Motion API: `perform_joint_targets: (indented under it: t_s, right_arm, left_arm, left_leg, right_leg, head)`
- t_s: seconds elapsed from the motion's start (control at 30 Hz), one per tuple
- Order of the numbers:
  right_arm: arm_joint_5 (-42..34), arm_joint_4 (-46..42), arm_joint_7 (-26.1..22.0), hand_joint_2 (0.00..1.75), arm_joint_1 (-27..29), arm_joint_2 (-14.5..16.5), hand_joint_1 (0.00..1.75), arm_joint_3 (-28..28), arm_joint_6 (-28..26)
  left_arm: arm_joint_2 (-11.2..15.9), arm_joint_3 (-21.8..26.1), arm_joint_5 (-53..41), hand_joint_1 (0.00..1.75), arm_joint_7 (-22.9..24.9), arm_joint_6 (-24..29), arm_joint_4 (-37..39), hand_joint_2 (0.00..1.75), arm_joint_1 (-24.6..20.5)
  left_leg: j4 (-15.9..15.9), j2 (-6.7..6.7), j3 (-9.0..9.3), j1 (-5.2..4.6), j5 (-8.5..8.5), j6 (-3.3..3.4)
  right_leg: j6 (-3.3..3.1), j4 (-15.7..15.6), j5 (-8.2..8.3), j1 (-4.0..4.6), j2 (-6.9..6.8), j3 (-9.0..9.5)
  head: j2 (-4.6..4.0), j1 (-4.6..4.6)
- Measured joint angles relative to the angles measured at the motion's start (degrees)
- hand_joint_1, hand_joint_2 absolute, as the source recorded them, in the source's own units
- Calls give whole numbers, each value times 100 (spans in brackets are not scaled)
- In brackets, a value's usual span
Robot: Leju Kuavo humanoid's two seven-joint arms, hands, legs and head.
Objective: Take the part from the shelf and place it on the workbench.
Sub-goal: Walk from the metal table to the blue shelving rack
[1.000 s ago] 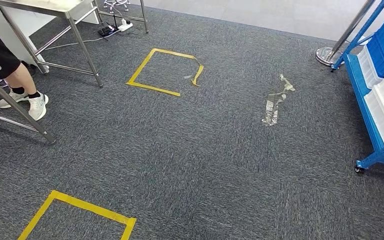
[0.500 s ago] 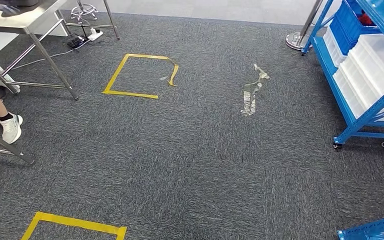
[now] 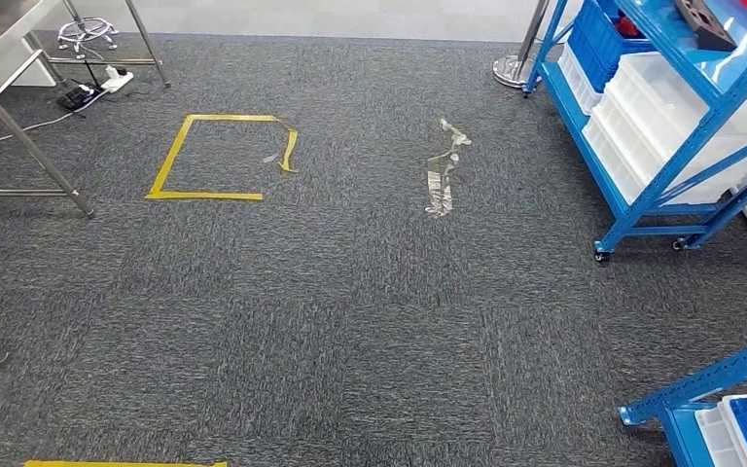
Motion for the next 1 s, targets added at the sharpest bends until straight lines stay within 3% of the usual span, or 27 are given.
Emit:
perform_joint_targets:
  t_s: [0.07,0.1,0.13,0.17,0.23,0.27,0.33,0.4,0.47,0.53,0.6,0.63,0.67,0.77,0.83,0.9,0.97,1.0]
  right_arm:
    - [16,0,1,0,-14,1,0,0,1]
    - [21,0,1,0,-10,0,0,0,2]
    - [27,0,1,0,-3,0,0,0,4]
    - [34,0,1,0,2,-1,0,0,7]
    - [54,-1,-1,0,-11,1,0,0,17]
    - [63,-1,-3,0,-27,2,0,0,26]
    - [69,-2,-5,0,-42,8,0,0,41]
    - [69,-2,-6,0,-25,4,0,0,45]
    - [70,-3,-6,0,-15,0,0,0,46]
    - [73,-3,-6,0,-27,-3,0,0,46]
    - [73,-3,-6,0,-33,-6,0,0,46]
    - [73,-2,-6,0,-30,-5,0,0,46]
    - [73,-2,-6,0,-27,-4,0,0,46]
    - [74,-2,-6,0,-33,3,0,0,45]
    - [75,-2,-6,0,-40,8,0,0,45]
    - [80,-2,-5,0,-32,8,0,0,45]
    - [92,-2,-2,0,-23,10,0,0,45]
    - [100,-2,-1,0,-31,12,0,0,45]
  left_arm:
    - [3,5,22,0,-9,-1,0,175,7]
    - [4,9,31,0,-10,-1,0,175,10]
    - [5,13,35,0,-12,0,0,175,11]
    - [6,17,39,0,-15,0,0,175,11]
    - [8,26,50,0,-25,0,-1,175,8]
    - [13,36,59,0,-31,0,-1,175,8]
    - [24,62,81,0,-43,0,-2,175,2]
    - [25,81,94,0,-52,0,-2,175,-8]
    - [22,88,96,0,-62,0,-2,175,-10]
    - [21,96,98,0,-74,-1,-2,175,-3]
    - [23,101,106,0,-91,-2,-2,175,-2]
    - [25,102,109,0,-99,-2,-2,175,-5]
    - [28,103,110,0,-105,-2,-2,175,-9]
    - [39,105,109,0,-106,-2,-2,175,5]
    - [43,107,109,0,-105,-2,-2,175,5]
    - [48,108,110,0,-102,-2,-2,175,-1]
    - [47,109,111,0,-99,-1,-2,175,-3]
    - [47,109,111,0,-99,-1,-2,175,-1]
  left_leg:
    - [-5,137,-6,-9,-2,17]
    - [-4,201,-9,-9,-4,17]
    - [-2,262,-10,-7,-7,15]
    - [0,317,-5,-2,-13,6]
    - [14,422,15,-6,-42,-41]
    - [24,472,30,-19,-67,-80]
    - [32,561,62,-42,-99,-157]
    - [24,617,95,-16,-114,-222]
    - [207,456,34,24,-272,-278]
    - [836,193,-254,42,-643,-296]
    - [1550,90,-618,41,-918,-283]
    - [1687,77,-702,40,-905,-268]
    - [1586,64,-668,39,-774,-248]
    - [521,-175,-178,42,-205,-170]
    - [148,-293,-21,19,-108,-141]
    - [98,-213,-11,-15,-92,-93]
    - [30,-106,11,-18,-42,-10]
    - [0,-39,19,-13,-22,23]
  right_leg:
    - [-16,759,-302,-3,-135,-381]
    - [4,1008,-374,-16,-156,-500]
    - [50,1047,-360,-35,-175,-511]
    - [112,843,-265,-60,-209,-397]
    - [228,25,12,-100,-407,54]
    - [231,-308,119,-102,-497,245]
    - [155,-558,197,-75,-565,384]
    - [58,-560,221,-73,-457,369]
    - [-25,-574,241,-101,-362,369]
    - [-93,-580,253,-96,-266,371]
    - [-132,-579,260,-59,-156,360]
    - [-138,-578,263,-42,-94,360]
    - [-142,-577,265,-33,-30,365]
    - [-128,-567,265,-12,165,383]
    - [-79,-564,280,-4,257,346]
    - [-7,-574,307,-18,328,296]
    - [18,-417,235,-23,198,183]
    - [5,-170,120,-16,81,48]
  head:
    - [0,9]
    - [0,8]
    - [0,9]
    - [0,9]
    - [0,15]
    - [0,11]
    - [0,-10]
    - [0,-33]
    - [0,-49]
    - [0,-72]
    - [0,-77]
    - [0,-78]
    - [0,-78]
    - [0,-79]
    - [0,-80]
    - [0,-82]
    - [0,-74]
    - [0,-65]
